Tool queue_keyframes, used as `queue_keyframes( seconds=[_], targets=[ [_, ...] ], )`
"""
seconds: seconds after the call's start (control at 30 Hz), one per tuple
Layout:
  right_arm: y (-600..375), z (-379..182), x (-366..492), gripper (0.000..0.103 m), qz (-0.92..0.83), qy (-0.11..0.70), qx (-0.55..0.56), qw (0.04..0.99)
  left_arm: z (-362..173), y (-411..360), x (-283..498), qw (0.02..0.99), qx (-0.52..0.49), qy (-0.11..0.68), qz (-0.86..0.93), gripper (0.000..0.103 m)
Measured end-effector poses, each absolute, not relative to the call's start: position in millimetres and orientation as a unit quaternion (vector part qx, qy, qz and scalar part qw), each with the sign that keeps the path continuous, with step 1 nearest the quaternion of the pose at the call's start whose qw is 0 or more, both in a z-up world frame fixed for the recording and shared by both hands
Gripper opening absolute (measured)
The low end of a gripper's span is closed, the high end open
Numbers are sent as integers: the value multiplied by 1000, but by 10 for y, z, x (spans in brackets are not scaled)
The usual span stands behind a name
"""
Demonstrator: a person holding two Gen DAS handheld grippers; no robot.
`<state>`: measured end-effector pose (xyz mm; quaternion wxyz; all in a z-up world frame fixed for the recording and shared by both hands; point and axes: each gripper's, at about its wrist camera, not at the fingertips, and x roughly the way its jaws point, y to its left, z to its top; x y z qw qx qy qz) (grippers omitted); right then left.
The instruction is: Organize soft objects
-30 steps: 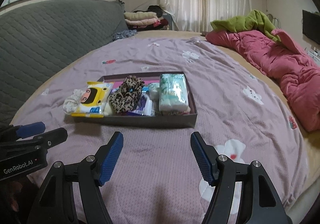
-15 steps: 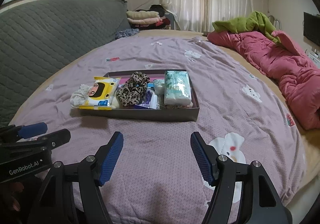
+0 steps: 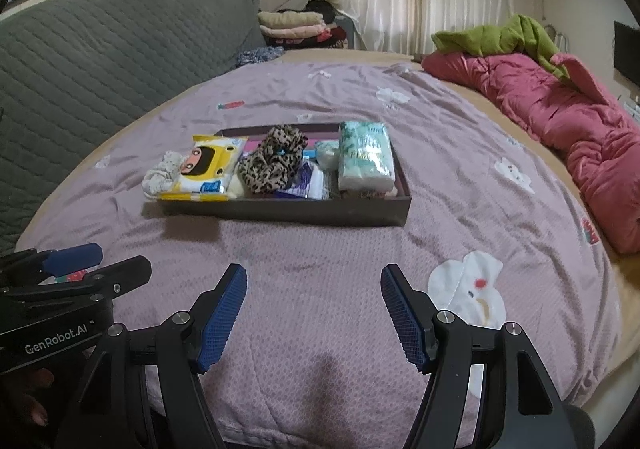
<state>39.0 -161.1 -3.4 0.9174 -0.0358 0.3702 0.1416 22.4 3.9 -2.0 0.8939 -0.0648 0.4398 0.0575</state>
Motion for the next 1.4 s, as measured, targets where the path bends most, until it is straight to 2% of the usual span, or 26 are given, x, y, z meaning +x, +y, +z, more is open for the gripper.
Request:
queue_keyframes(
  seconds=[1.4],
  targets=[
    [-1635, -150, 449, 71, 140, 378, -24, 915, -193, 10, 278, 883, -57, 461, 64, 63]
  ],
)
